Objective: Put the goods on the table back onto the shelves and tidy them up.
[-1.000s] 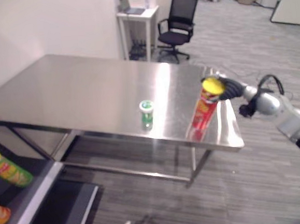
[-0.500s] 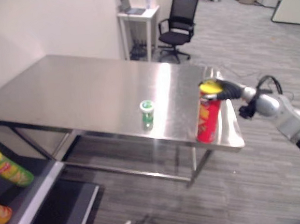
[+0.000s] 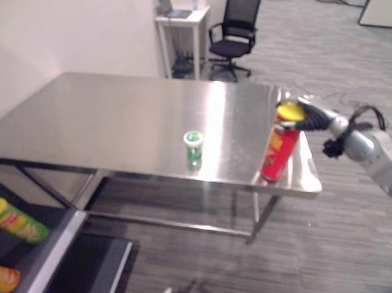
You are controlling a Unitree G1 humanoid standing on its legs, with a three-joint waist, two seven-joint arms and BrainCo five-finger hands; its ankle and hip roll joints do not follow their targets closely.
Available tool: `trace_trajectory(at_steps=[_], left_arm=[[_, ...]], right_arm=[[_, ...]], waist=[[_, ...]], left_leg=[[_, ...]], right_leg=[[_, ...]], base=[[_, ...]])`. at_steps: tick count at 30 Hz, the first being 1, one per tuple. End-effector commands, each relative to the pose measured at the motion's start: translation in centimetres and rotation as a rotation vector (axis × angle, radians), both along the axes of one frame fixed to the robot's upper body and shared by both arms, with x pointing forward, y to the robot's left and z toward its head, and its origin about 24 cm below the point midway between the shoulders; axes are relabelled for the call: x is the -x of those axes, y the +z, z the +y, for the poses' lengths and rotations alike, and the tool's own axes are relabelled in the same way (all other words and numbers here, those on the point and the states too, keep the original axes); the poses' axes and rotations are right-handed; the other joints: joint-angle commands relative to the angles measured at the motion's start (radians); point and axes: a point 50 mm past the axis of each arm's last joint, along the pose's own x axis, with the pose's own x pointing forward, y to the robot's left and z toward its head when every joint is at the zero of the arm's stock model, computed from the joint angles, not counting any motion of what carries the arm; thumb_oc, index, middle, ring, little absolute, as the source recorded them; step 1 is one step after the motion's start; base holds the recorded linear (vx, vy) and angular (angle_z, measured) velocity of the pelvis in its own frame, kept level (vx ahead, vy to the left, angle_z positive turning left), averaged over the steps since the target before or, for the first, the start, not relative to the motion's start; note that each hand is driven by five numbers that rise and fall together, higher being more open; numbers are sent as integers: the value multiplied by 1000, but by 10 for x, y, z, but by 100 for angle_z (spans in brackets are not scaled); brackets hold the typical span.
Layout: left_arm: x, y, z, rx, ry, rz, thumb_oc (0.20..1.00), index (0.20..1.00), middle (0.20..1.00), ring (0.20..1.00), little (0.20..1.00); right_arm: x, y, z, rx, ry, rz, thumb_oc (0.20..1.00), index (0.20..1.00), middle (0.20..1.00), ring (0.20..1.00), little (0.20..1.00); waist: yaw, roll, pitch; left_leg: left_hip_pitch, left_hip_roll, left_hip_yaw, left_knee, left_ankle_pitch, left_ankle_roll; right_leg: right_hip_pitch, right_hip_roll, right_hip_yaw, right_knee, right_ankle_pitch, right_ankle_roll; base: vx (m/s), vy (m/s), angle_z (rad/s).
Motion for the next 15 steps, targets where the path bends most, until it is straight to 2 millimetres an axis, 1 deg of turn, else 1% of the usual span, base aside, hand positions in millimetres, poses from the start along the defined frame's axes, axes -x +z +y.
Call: trace_trajectory(at_steps=[1, 2, 3, 7, 8, 10, 15], left_arm=[[-24, 0, -14, 4, -87, -41, 1000, 1000, 1000, 1000, 1000], [-24, 0, -14, 4, -87, -41, 1000, 1000, 1000, 1000, 1000], [-24, 1, -12, -23, -112, -38, 1000, 1000, 1000, 1000, 1000], [-23, 1, -12, -32, -123, -35, 1000, 1000, 1000, 1000, 1000], [-22, 1, -12, -38, -131, -33, 1000, 1000, 1000, 1000, 1000], [-21, 1, -11, -44, -135, -33, 1000, 1000, 1000, 1000, 1000], [-19, 1, -11, -54, -134, -29, 1000, 1000, 1000, 1000, 1000]], right_arm=[[1, 31, 1, -16, -14, -203, 200, 200, 200, 200, 200], [1, 31, 1, -16, -14, -203, 200, 200, 200, 200, 200], [16, 42, 6, 42, -31, -375, 200, 200, 200, 200, 200], [20, 39, 7, 50, -33, -389, 200, 200, 200, 200, 200], [22, 33, 9, 51, -29, -381, 200, 200, 200, 200, 200], [23, 26, 9, 43, -39, -374, 200, 200, 200, 200, 200], [21, 16, 13, -3, -38, -350, 200, 200, 200, 200, 200]], waist=[[38, -14, -32], [38, -14, -32], [45, -11, -30], [50, -13, -31], [54, -14, -31], [58, -13, -31], [65, -13, -30]], left_leg=[[1, 37, -46, 5, -68, -17], [1, 37, -46, 5, -68, -17], [-4, 35, -54, 5, -67, -15], [-8, 34, -56, 5, -65, -15], [-10, 33, -58, 5, -65, -14], [-12, 32, -63, 5, -65, -14], [-16, 31, -67, 5, -63, -14]], right_leg=[[27, -51, 35, 7, -36, 44], [27, -51, 35, 7, -36, 44], [24, -50, 32, 7, -39, 42], [22, -50, 29, 7, -40, 42], [21, -50, 27, 7, -40, 42], [20, -50, 26, 7, -42, 41], [19, -51, 23, 7, -42, 42]], base=[[0, 0, 0], [37, -15, -2], [37, -15, 3], [11, -5, 8], [0, 0, 0], [12, 1, 4], [2, 8, 5]])
